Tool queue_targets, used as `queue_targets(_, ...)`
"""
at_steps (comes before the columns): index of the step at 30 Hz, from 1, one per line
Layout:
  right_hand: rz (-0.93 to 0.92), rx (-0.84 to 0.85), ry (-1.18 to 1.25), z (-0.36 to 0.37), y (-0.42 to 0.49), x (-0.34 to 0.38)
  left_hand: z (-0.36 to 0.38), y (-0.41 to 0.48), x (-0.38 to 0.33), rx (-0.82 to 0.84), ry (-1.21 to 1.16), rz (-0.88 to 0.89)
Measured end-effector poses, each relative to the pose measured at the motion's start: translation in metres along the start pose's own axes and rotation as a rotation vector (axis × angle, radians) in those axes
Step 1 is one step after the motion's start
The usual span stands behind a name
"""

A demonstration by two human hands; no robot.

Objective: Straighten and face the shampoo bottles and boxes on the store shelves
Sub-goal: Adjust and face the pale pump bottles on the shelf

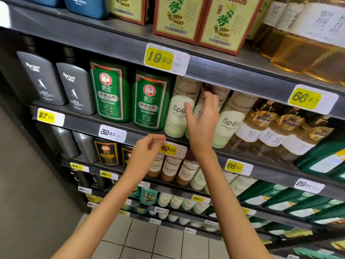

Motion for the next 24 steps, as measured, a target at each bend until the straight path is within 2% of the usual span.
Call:
queue_targets(3,0.024,0.024,-0.028,0.008,0.013,0.006,-0.007,-0.002,0.003,-0.003,-0.018,0.006)
queue_targets(7,0.101,0.149,-0.026,0.027,0.021,0.002,-0.020,0.000,0.005,-0.046,-0.028,0.020)
queue_targets(13,0.118,0.315,-0.155,0.047,0.036,0.002,-0.029,-0.001,0.009,-0.066,-0.024,0.029)
queue_targets(18,0.158,0.233,-0.069,0.040,0.034,0.002,-0.027,-0.007,0.018,-0.059,-0.006,0.006)
queue_targets(24,0.030,0.161,0.018,0.022,0.014,0.015,-0.021,-0.005,0.014,-0.039,-0.003,0.025)
Point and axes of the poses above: each hand's wrist, its own y-axis towards the middle knuckle, its own z-axis out of the palm, x = y × z, the point moved 8 cm from there along y, towards the middle knuckle, and after that the axes turned 11 degrees about -y, right-handed, at the moved point
